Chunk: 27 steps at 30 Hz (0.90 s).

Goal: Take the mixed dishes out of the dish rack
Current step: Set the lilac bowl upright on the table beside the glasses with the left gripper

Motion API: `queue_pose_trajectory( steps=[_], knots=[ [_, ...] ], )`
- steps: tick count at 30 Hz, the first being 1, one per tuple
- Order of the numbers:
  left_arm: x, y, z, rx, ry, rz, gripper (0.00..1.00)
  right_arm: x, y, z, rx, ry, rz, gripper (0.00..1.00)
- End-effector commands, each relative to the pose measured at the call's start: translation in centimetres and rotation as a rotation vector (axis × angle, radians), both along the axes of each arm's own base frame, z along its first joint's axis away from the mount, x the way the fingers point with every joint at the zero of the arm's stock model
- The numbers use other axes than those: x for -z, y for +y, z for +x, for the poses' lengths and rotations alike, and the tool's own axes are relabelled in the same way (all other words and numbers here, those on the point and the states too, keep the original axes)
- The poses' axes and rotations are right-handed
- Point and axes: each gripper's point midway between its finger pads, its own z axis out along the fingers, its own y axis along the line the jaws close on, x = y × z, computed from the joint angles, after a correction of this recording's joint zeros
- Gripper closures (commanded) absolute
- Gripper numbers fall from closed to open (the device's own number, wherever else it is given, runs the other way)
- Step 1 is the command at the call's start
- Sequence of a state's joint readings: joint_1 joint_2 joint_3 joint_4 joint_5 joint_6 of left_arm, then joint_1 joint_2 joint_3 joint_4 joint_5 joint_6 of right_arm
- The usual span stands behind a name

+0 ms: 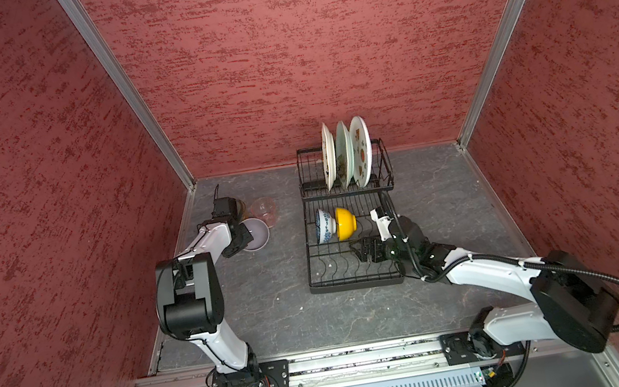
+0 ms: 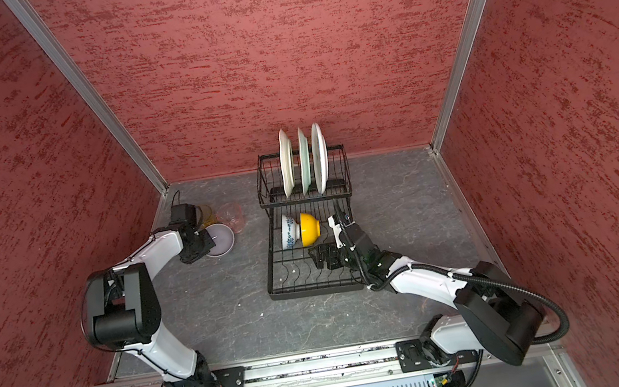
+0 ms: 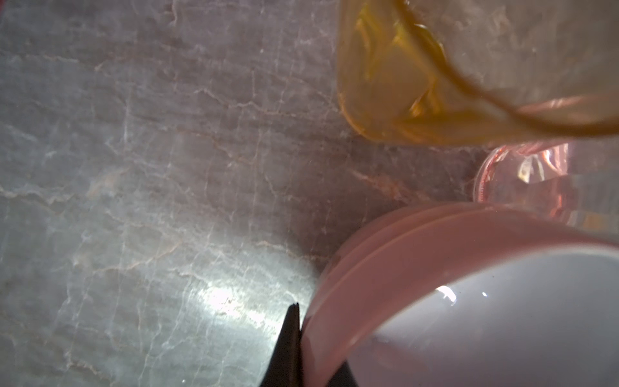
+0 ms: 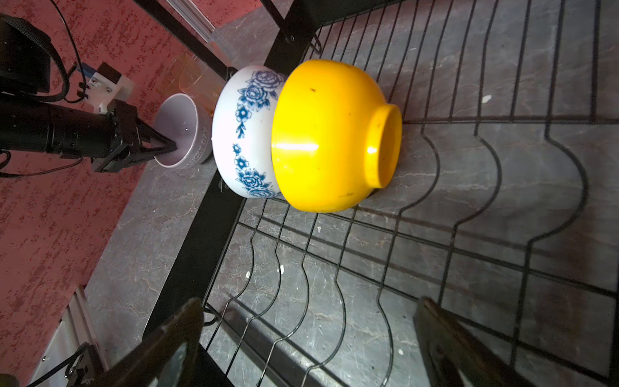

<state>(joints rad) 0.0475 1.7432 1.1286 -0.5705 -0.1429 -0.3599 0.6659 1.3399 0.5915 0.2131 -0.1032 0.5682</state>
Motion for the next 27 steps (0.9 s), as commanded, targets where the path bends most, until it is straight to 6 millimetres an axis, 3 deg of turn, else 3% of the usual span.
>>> queue_pose_trajectory(
  steps=[1,5,13,14,20,23,27],
  knots=[
    [0.8,0.8,-0.8,0.0,0.049,0.04,0.73,-1.8,0.7,1.6,0.018,-0.059,0.018,0.01],
    [0.4,0.8,-0.9,0.005,0.038,0.055,0.49,-1.5,1.3,2.1,0.013,-0.049,0.026,0.01],
    [-1.0,-0.6,-1.0,0.04,-0.017,0.024,0.42,-1.8,1.9,3.0,0.022,-0.056,0.038,0.01],
    [-1.2,-0.8,-1.1,0.042,-0.026,0.024,0.42,-0.8,2.0,3.2,0.024,-0.039,0.022,0.01],
    [-3.0,-1.9,-2.2,0.062,-0.086,-0.009,0.2,-0.3,2.4,4.2,0.038,-0.042,0.008,0.01],
    [-3.9,-3.8,-2.9,0.108,-0.129,-0.092,0.0,0.0,1.9,4.9,0.075,-0.058,-0.026,0.01],
    [-5.3,-6.0,-4.3,0.151,-0.179,-0.143,0.0,0.3,0.9,5.9,0.143,-0.081,-0.061,0.01]
  ],
)
